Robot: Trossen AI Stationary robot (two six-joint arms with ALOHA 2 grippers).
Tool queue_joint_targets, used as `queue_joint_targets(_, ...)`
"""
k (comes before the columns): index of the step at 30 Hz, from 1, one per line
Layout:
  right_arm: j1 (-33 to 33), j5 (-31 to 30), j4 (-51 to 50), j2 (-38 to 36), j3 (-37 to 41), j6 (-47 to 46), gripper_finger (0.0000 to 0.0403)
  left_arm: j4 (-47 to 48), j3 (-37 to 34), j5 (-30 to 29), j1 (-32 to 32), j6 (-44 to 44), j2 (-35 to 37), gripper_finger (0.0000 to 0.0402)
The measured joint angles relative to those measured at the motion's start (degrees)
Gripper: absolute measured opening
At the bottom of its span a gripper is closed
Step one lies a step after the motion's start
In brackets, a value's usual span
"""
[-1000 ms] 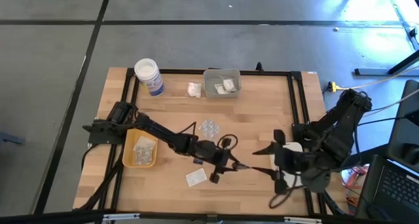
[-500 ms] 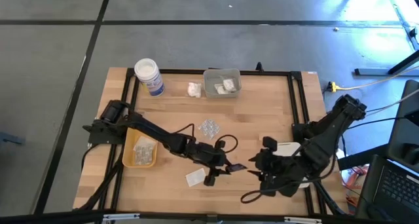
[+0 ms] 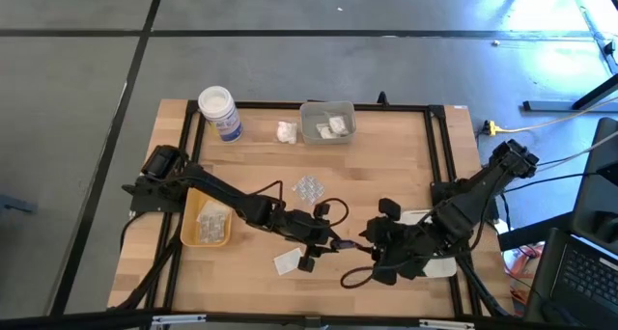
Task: Pick & Place Travel size toiletries
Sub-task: Put the blue shaving cream into the white bin
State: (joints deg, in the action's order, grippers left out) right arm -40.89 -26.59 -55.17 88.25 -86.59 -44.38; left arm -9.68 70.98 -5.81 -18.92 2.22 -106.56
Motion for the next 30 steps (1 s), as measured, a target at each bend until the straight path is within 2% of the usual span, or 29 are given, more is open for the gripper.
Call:
queue_joint_targets(5, 1.50, 3.40, 1.12, 0.00, 0.00, 0.09, 0.0168, 0.57, 0.00, -1.17, 0.01, -0.03, 0.00, 0.0145)
queue_joint_targets(18, 2.71, 5.05, 1.20, 0.00, 0.00, 0.29, 0.0190, -3.54, 0.02, -3.69, 0.16, -3.99, 0.00, 0.0145)
queue_joint_targets(23, 2.71, 5.07, 1.20, 0.00, 0.00, 0.87, 0.0166, -3.86, 0.02, -3.70, 0.16, -4.50, 0.00, 0.0145)
queue_joint_targets(30, 2.87, 5.07, 1.41, 0.00, 0.00, 2.01, 0.0104, -3.62, 0.02, -3.71, 0.16, -4.50, 0.00, 0.0146)
